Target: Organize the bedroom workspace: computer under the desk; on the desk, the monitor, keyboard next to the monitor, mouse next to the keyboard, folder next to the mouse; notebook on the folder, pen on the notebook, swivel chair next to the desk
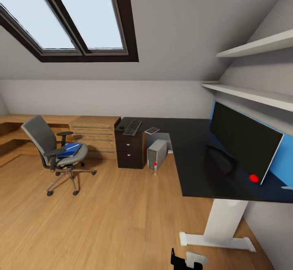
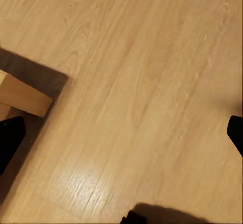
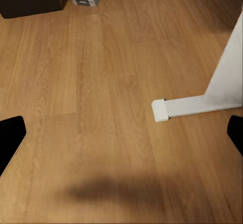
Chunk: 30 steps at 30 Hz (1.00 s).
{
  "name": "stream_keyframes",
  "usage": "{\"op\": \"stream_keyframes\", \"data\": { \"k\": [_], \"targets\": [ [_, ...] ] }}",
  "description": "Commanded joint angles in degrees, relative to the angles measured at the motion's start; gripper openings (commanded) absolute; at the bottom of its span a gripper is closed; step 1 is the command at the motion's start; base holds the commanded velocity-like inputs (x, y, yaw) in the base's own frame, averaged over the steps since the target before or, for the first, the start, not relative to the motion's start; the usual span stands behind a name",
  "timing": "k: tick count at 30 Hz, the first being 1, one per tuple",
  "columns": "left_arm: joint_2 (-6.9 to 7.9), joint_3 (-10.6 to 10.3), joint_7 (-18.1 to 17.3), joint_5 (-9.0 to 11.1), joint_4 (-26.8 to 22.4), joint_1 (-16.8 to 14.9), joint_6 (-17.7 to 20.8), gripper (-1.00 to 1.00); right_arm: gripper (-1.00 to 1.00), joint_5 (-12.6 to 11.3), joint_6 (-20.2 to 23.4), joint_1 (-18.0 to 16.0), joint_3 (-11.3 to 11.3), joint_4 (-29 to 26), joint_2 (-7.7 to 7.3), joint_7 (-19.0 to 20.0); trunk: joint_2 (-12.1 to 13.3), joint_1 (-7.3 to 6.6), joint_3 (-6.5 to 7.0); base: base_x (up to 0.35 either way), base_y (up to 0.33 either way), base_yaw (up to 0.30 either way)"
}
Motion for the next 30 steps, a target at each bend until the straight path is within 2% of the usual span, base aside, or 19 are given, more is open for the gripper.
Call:
{"op": "stream_keyframes", "data": {
  "k": [1, 6, 12, 16, 30],
  "targets": [
    [0.09, -0.5, 0.4, 0.6, 0.0, 0.0, -0.3, 1.0, 1.0, -0.1, -0.2, -0.1, 0.5, 0.0, -0.01, -0.3, -0.1, 0.03, -0.07, 0.217, 0.281, 0.0],
    [0.09, -0.4, 0.3, 0.6, 0.1, -0.1, -0.3, 1.0, 1.0, 1.1, -0.2, -0.1, 0.7, 0.7, 0.1, -0.3, -0.1, 0.03, -0.2, 0.248, 0.252, 0.0],
    [0.12, -0.3, 0.3, 0.6, 1.1, -0.1, -0.3, 1.0, 1.0, 4.6, -0.2, -0.1, 1.4, 2.9, 0.22, -0.4, -0.1, 0.03, -0.66, 0.264, 0.236, 0.0],
    [0.11, -0.3, 0.3, 0.6, 1.3, -0.1, -0.3, 1.0, 1.0, 5.3, -0.2, -0.1, 1.4, 3.1, 0.19, -0.4, -0.1, 0.03, -1.0, 0.265, 0.235, 0.0],
    [0.17, -0.3, 0.3, 0.6, 1.5, -0.1, -0.4, 1.0, 1.0, 5.5, -0.2, -0.1, 1.4, 3.2, 0.17, -0.4, -0.1, 0.03, -1.85, 0.291, 0.19, 0.0]
  ]
}}
